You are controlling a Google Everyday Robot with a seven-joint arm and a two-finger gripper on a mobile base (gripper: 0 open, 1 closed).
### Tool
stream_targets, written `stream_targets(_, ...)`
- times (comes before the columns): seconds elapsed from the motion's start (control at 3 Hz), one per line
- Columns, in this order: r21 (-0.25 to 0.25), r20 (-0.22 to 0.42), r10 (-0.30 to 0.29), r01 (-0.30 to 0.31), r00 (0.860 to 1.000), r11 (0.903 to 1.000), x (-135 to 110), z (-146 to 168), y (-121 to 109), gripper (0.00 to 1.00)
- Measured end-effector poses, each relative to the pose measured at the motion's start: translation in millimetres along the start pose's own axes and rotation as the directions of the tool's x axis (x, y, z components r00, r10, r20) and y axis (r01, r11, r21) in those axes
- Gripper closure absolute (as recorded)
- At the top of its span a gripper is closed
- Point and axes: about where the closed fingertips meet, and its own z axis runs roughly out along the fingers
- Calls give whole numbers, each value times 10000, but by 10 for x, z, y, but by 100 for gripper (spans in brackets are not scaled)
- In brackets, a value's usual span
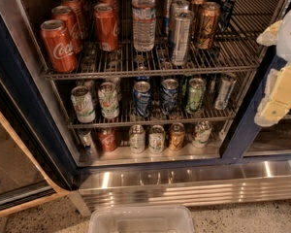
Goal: Pick orange can from top shelf of fridge
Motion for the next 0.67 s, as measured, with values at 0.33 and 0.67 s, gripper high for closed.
stream_targets(0.33, 488, 1281, 536, -603, 9903, 9970, -4, 78, -206, 0)
stream_targets(0.67, 874, 1658, 543, -695, 9847, 9937, -102, 31, -293, 0)
